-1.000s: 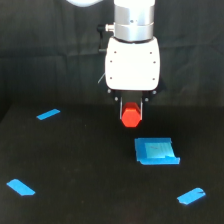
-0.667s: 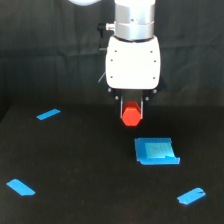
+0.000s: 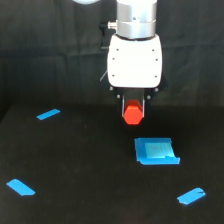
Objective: Pick up the red object from the table
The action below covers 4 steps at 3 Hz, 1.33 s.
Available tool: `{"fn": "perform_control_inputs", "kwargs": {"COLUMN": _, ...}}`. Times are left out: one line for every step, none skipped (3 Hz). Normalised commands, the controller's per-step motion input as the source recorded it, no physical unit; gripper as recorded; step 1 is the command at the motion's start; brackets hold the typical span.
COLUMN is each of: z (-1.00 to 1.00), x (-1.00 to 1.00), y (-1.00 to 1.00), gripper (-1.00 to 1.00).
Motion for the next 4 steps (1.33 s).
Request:
{"fn": "perform_control_inputs", "kwargs": {"z": -0.03, "x": -0.06, "y": -0.06, "gripper": -0.94}}
{"fn": "perform_control_inputs", "kwargs": {"z": 0.04, "x": 0.07, "y": -0.01, "gripper": -0.93}}
{"fn": "perform_control_inputs", "kwargs": {"z": 0.03, "x": -0.07, "y": 0.03, "gripper": -0.97}}
{"fn": "perform_control_inputs", "kwargs": {"z": 0.02, "x": 0.03, "y": 0.09, "gripper": -1.0}}
